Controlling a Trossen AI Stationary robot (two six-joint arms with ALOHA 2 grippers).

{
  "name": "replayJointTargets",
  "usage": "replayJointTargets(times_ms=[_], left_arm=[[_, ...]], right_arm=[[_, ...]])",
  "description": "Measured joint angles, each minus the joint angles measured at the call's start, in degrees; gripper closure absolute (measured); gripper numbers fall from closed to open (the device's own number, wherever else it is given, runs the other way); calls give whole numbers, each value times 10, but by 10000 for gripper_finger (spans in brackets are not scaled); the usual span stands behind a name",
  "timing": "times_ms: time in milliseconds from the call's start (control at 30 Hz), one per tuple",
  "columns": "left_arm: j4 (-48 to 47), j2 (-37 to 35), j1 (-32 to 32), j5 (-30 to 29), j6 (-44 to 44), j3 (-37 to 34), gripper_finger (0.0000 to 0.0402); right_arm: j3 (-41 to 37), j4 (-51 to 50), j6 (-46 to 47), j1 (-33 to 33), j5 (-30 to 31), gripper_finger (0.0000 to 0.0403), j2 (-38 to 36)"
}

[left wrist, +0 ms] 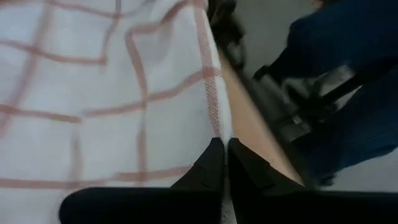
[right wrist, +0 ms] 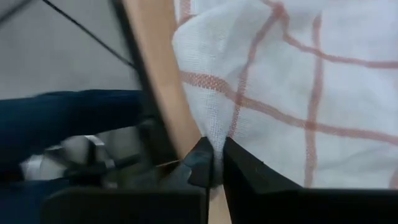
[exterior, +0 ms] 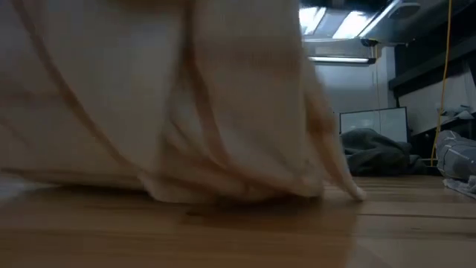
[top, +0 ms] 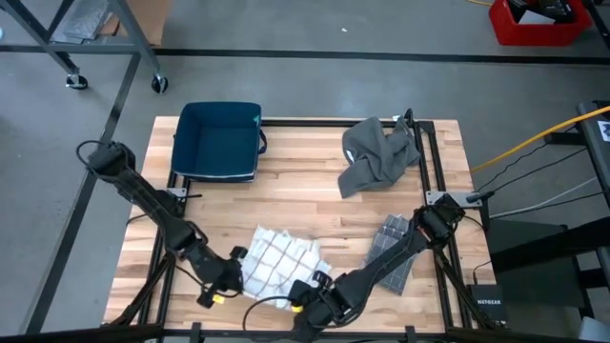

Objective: Fold towel
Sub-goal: Fold the white towel

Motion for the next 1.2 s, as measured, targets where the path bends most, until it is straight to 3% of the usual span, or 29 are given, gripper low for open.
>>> replayJointTargets(times_ms=[233,567,733,967,1200], left_arm=[[-61,-13,-5,-18,-7,66,400],[-104,-13,65,-89,-20,81,400],[-120,-7,110,-96,-30,81,400],[-134,30,151,-96,-29,80,400],[-164,51,166,-115,-34,80,399]], right_arm=[[71,-36,4,-1,-5,393,0],[91,-224,109,-2,11,382,-1],[91,-265,134,-10,38,383,-1],[58,-273,107,-44,81,380,-1],[-3,-279,97,-63,82,380,-1]])
